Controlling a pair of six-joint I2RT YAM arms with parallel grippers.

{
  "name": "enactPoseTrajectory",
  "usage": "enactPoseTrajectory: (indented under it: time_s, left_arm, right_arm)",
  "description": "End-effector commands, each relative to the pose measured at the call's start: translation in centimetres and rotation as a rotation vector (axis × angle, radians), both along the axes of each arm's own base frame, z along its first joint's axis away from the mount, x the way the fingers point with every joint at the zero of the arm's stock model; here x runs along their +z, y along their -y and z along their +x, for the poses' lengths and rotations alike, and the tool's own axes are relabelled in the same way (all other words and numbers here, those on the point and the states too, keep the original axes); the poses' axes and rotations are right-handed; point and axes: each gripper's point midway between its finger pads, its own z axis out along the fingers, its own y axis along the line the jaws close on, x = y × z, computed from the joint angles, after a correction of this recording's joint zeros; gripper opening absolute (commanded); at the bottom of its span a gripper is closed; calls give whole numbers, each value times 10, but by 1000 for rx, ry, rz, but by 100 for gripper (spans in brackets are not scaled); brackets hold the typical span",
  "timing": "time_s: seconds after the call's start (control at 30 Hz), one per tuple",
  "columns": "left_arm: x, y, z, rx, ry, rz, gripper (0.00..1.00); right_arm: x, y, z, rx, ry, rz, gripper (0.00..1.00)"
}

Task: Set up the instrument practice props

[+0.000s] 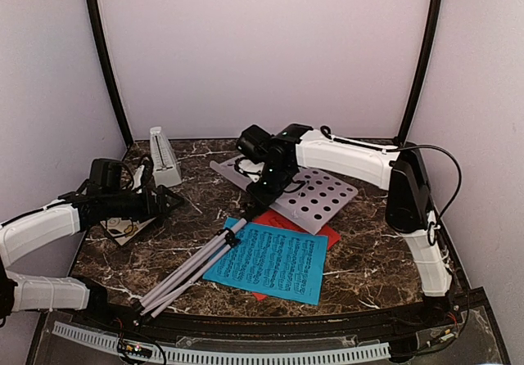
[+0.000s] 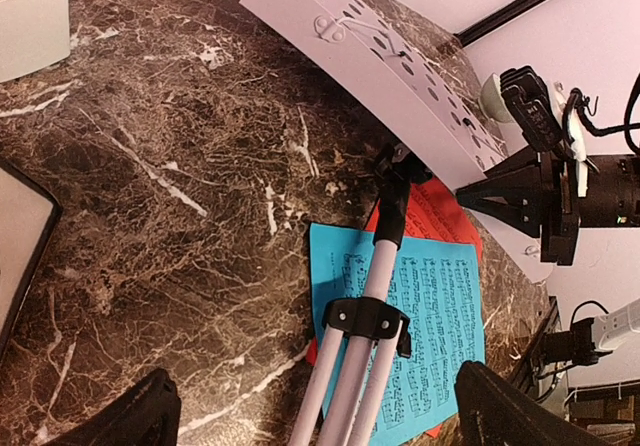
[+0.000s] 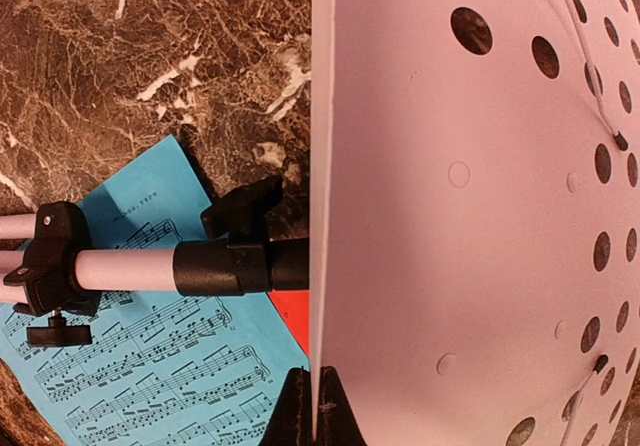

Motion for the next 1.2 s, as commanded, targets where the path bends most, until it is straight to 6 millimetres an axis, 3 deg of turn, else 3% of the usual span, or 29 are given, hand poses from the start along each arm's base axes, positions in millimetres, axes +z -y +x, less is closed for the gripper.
enactPoseTrajectory:
  time_s: [0.0, 0.3, 0.53, 0.67, 0.97, 1.17]
  left_arm:
    - [10, 4, -7, -21, 34, -34, 99]
    - [33, 2, -17, -18, 112, -68, 99]
    - [66, -4, -25, -3, 230, -88, 99]
    - [82, -5, -29, 1, 285, -113, 99]
    - [101, 5, -30, -64, 350, -153, 99]
    - [121, 1, -30, -52, 488, -116, 96]
  right_arm:
    - [157, -8, 22, -36, 398, 190, 0]
    - [266, -14, -10, -23, 658, 334, 0]
    - [352, 7, -27, -56, 932, 342, 0]
    - [406, 21, -46, -61, 1091, 409, 0]
    - [491, 51, -87, -17, 1389, 490, 0]
    - [534, 61, -98, 9, 1540, 465, 0]
